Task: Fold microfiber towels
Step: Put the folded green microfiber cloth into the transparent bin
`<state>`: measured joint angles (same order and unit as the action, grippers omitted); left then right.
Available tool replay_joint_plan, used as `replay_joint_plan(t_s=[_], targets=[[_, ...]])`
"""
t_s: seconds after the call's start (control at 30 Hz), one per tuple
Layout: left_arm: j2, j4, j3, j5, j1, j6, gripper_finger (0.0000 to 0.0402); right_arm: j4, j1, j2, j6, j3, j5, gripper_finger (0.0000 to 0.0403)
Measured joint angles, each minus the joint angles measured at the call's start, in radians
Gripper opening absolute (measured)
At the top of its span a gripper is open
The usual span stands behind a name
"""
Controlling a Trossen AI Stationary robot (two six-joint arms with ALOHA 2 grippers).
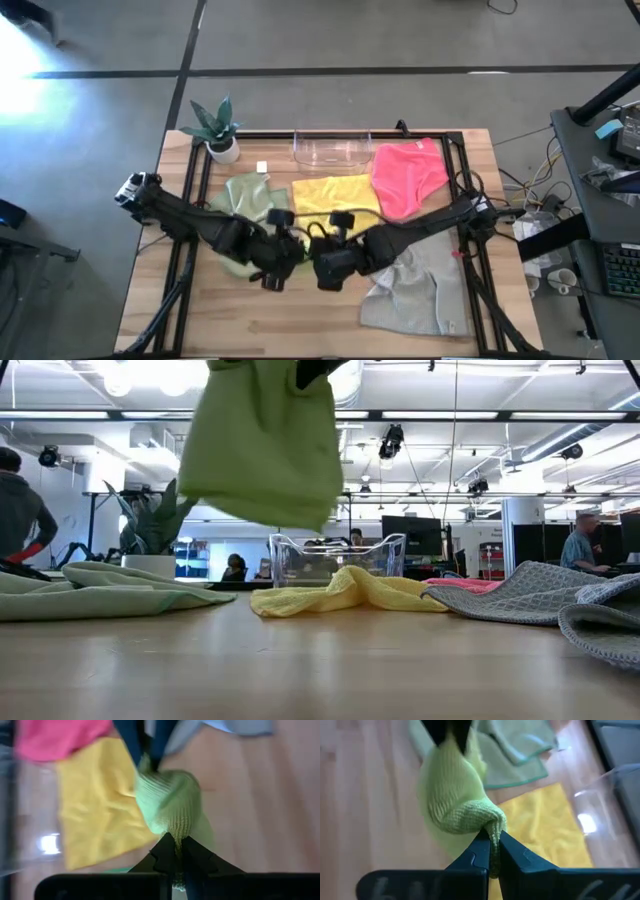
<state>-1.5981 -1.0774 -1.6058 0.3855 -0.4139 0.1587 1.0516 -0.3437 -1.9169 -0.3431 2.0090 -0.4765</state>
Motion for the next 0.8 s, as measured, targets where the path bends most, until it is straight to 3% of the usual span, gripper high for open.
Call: replay_joint_plan(t_s=[0.4,0.67,0.8], targets=[[0.068,0.007,-0.001,0.126,0.271,-0.215,0.0008,0.067,0.215,0.034,0.146,0.112,-0.027,0.0008],[0.081,0.183,0.0,0.12,0.525,-0.397,0.0008,0.092,0.42,0.038,0.238,0.187,-0.031,0.0008],[0.066,0.286,0.0,0.07,0.645,-0.46,0.0008,0.071,0.53,0.035,0.312,0.211,0.002,0.0008]])
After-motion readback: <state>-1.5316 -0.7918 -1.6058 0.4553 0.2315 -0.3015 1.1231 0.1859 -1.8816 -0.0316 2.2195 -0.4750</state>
